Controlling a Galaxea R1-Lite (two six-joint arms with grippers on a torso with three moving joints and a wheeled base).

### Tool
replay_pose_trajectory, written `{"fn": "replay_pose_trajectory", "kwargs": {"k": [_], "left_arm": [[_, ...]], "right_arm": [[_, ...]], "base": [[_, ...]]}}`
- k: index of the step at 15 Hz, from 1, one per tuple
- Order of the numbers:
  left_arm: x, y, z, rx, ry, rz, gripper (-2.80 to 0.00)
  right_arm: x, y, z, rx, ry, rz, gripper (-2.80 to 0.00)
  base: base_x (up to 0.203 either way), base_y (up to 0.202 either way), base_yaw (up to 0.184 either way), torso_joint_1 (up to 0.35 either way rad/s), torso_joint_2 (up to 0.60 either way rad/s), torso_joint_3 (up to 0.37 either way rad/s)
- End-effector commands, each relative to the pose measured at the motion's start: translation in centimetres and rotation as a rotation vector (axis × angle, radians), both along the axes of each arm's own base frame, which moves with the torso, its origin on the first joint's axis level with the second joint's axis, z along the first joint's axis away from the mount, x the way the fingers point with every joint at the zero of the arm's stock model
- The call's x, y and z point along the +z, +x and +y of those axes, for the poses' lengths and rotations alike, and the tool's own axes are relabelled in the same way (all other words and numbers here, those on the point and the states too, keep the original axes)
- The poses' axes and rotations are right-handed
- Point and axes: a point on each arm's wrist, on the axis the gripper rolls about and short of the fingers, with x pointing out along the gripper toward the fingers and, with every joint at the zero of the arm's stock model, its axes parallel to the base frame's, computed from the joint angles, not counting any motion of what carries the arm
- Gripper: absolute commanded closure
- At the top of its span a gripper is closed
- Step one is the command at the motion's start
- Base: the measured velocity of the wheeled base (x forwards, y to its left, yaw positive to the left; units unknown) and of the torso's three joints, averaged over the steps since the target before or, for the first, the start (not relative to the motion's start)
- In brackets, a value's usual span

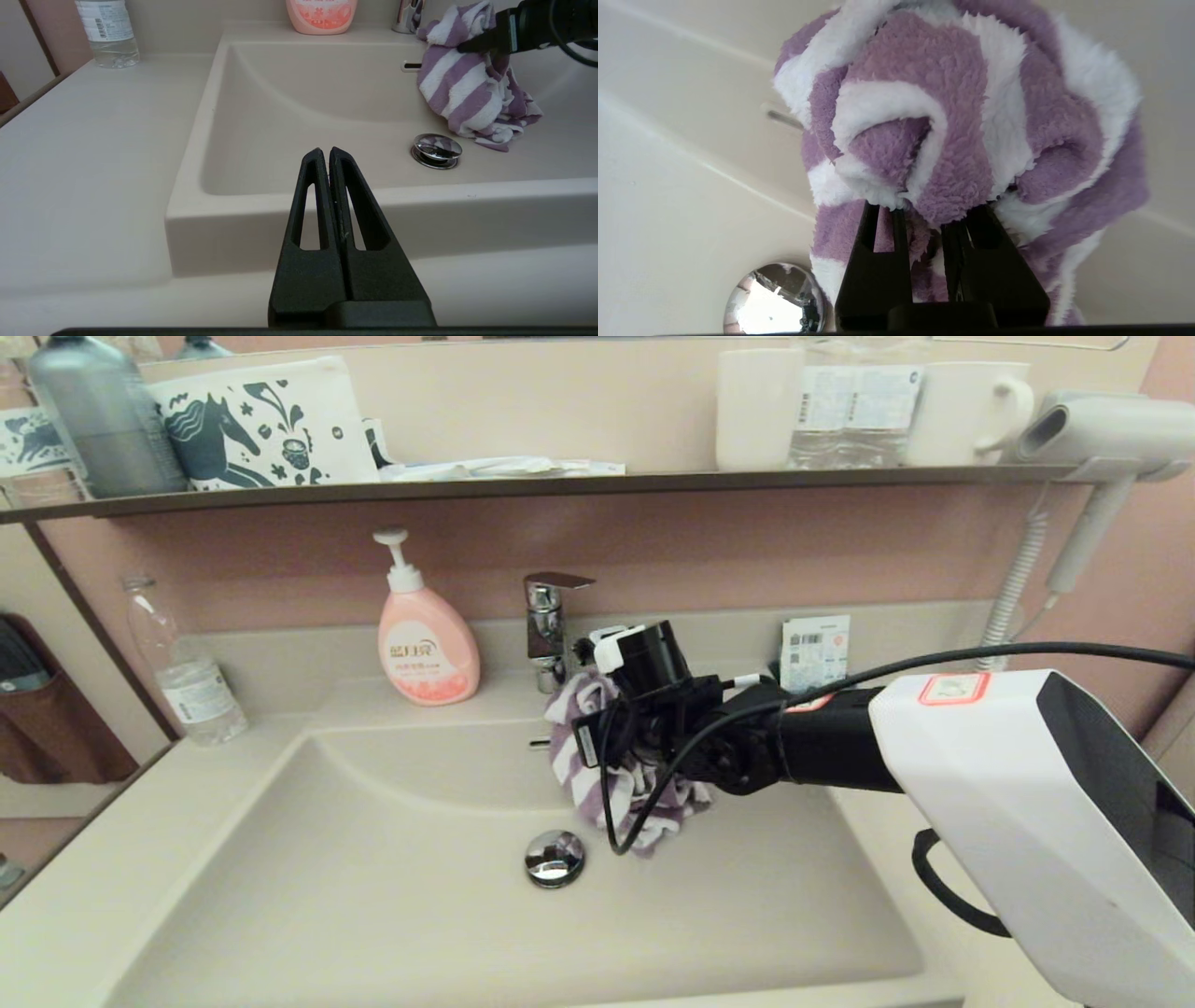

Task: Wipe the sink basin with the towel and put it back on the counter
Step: Wipe the sink

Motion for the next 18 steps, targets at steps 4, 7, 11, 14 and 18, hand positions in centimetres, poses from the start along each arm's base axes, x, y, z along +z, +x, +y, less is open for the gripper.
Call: {"fn": "replay_pose_trajectory", "kwargs": {"k": [4,7,11,14,18], "left_arm": [[0.0,0.0,0.0,0.0,-0.001,-0.001,0.0],[0.0,0.0,0.0,0.0,-0.001,-0.001,0.0],[0.0,0.0,0.0,0.0,-0.001,-0.001,0.0],[0.0,0.0,0.0,0.0,-0.001,-0.001,0.0],[0.0,0.0,0.0,0.0,-0.001,-0.001,0.0]], "right_arm": [[2.7,2.4,-5.2,-0.142,0.034,-0.045,0.0],[2.4,3.5,-7.8,-0.225,0.0,-0.024,0.0],[2.5,3.3,-11.3,-0.302,-0.046,0.07,0.0],[4.3,1.2,-13.0,-0.324,-0.058,0.116,0.0],[12.7,-5.9,-14.7,-0.273,0.138,0.097,0.0]], "base": [[0.0,0.0,0.0,0.0,0.0,0.0],[0.0,0.0,0.0,0.0,0.0,0.0],[0.0,0.0,0.0,0.0,0.0,0.0],[0.0,0.0,0.0,0.0,0.0,0.0],[0.0,0.0,0.0,0.0,0.0,0.0]]}}
